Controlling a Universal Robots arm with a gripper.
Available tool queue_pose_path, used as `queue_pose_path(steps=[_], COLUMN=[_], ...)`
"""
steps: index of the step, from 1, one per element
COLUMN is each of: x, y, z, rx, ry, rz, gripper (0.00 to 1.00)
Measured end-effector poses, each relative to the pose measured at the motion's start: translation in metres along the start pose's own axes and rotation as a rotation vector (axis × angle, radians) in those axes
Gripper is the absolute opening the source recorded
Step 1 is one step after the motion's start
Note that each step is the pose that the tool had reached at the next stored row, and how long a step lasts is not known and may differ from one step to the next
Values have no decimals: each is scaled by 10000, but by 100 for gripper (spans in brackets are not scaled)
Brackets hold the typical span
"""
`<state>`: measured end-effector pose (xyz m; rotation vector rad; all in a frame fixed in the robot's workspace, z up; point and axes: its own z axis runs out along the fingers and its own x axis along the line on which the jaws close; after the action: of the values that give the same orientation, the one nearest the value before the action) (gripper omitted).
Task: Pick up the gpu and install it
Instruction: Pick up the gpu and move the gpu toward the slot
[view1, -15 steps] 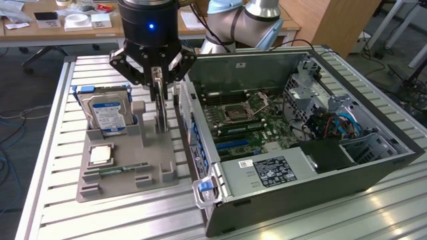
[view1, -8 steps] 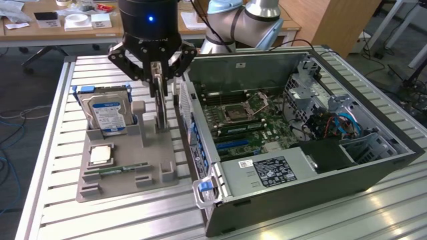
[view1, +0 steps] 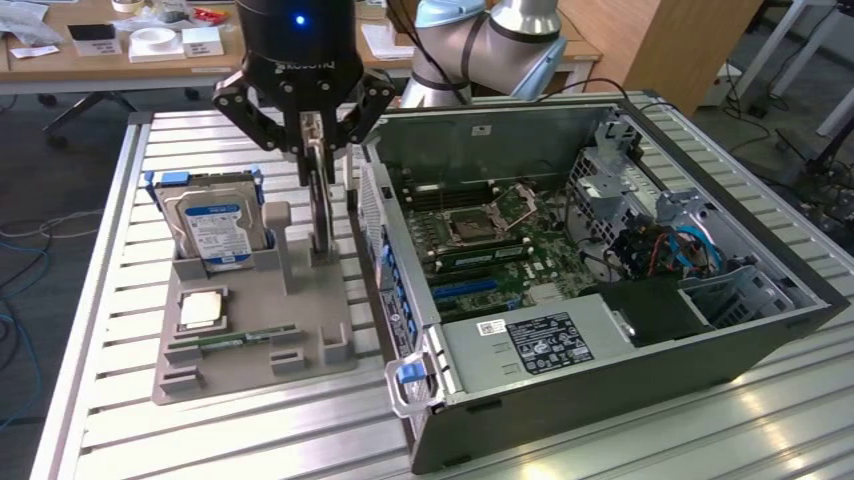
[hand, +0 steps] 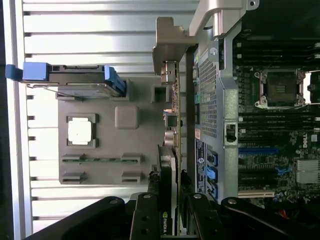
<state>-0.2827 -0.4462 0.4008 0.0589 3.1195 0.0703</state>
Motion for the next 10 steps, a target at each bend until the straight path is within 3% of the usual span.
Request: queue_pose_path(steps=[10], x=[-2], y=[6], z=[-106], rx=[-1], ry=[-1], rz=[0], gripper=[27])
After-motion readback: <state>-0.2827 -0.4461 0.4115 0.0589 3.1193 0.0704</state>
